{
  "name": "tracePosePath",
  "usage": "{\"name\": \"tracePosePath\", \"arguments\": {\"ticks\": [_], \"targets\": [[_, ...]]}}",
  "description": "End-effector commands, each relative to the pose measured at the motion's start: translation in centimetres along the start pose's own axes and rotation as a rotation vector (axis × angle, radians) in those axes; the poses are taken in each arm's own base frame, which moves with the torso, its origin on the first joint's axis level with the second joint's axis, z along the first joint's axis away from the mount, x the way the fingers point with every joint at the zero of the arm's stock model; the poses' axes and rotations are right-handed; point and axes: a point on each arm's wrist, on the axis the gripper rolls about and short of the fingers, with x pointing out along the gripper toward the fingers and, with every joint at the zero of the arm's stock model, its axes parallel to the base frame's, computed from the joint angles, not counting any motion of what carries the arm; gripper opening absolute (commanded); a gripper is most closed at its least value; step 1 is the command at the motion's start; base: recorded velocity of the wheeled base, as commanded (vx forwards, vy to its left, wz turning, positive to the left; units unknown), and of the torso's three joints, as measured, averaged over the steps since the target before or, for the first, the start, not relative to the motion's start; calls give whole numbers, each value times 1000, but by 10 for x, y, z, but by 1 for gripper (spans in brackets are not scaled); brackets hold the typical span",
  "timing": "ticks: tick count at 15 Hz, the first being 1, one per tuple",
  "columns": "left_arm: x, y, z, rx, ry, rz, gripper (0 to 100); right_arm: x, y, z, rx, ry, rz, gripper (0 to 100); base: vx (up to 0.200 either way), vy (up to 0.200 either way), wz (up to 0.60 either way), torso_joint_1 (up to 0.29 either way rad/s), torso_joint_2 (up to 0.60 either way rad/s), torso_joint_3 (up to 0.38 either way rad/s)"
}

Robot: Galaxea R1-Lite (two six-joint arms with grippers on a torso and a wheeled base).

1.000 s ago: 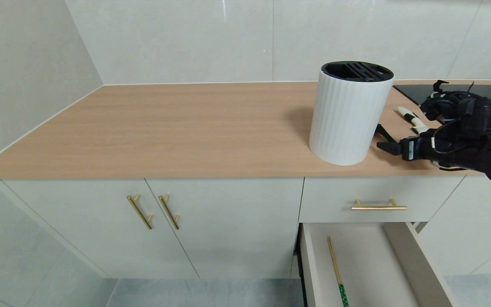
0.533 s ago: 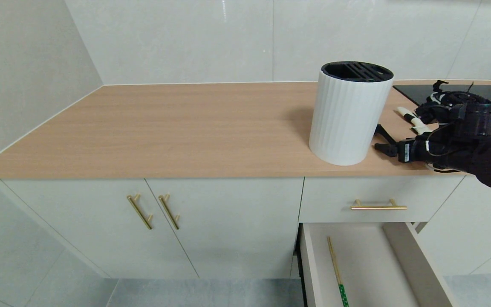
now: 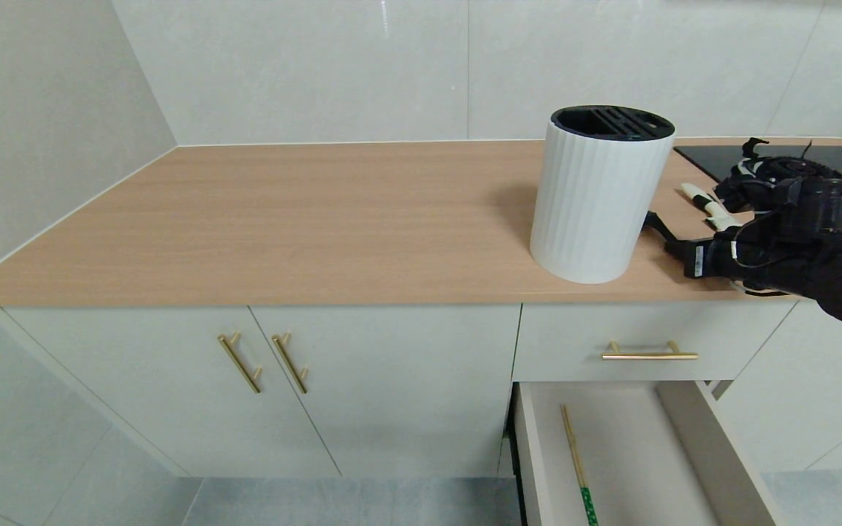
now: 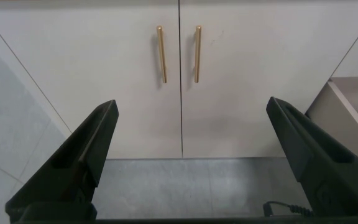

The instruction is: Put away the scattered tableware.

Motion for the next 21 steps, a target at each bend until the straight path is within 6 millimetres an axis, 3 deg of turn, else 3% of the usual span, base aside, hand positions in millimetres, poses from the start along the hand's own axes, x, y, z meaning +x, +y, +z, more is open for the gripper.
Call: {"name": "tracePosePath", "arguments": {"ticks": [1,4,7,8,9,10,12,13,14,15,17,21], "targets": [[0,0,0,0,0,0,100,-1,0,1,-2,-2,-5,0,0,0,0,0,0,0],[0,0,0,0,0,0,100,-15,1,16,38,-19,-16,0,0,0,0,0,0,0],[0,0,0,0,0,0,100,-63,17,34,115,5,7,0,0,0,0,0,0,0],[0,0,0,0,0,0,100,-70,20,35,123,8,10,0,0,0,0,0,0,0],[0,0,0,0,0,0,100,-98,27,38,151,8,16,0,0,0,0,0,0,0],[0,0,0,0,0,0,100,-126,35,28,175,50,25,0,0,0,0,0,0,0],[0,0,0,0,0,0,100,-151,40,19,180,76,26,0,0,0,0,0,0,0],[0,0,0,0,0,-1,100,-173,45,13,183,91,26,0,0,0,0,0,0,0],[0,0,0,0,0,0,100,-180,47,12,182,91,28,0,0,0,0,0,0,0],[0,0,0,0,0,0,100,-202,52,8,185,107,34,0,0,0,0,0,0,0],[0,0,0,0,0,0,100,-222,56,-1,183,152,41,0,0,0,0,0,0,0],[0,0,0,0,0,0,100,-229,52,-24,128,203,39,0,0,0,0,0,0,0]]}}
